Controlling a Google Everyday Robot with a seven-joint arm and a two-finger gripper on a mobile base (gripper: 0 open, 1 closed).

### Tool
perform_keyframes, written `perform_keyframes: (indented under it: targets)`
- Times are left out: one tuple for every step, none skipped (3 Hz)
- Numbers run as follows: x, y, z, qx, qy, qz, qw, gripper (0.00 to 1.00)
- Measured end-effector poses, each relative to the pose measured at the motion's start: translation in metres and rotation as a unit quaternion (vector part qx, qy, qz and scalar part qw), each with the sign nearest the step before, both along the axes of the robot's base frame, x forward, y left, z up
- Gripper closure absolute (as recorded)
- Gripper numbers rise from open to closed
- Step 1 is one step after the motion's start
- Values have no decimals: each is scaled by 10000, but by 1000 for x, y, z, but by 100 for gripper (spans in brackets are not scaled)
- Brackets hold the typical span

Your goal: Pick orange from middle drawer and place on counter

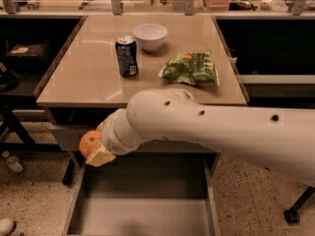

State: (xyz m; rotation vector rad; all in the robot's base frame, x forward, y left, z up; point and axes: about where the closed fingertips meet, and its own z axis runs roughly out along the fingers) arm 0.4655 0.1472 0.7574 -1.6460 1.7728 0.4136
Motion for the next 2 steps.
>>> perform_keyframes:
  targets:
    - [9, 11, 49, -107, -300, 235, 9992, 100]
    - [30, 25, 82, -227, -453, 406, 9979, 100]
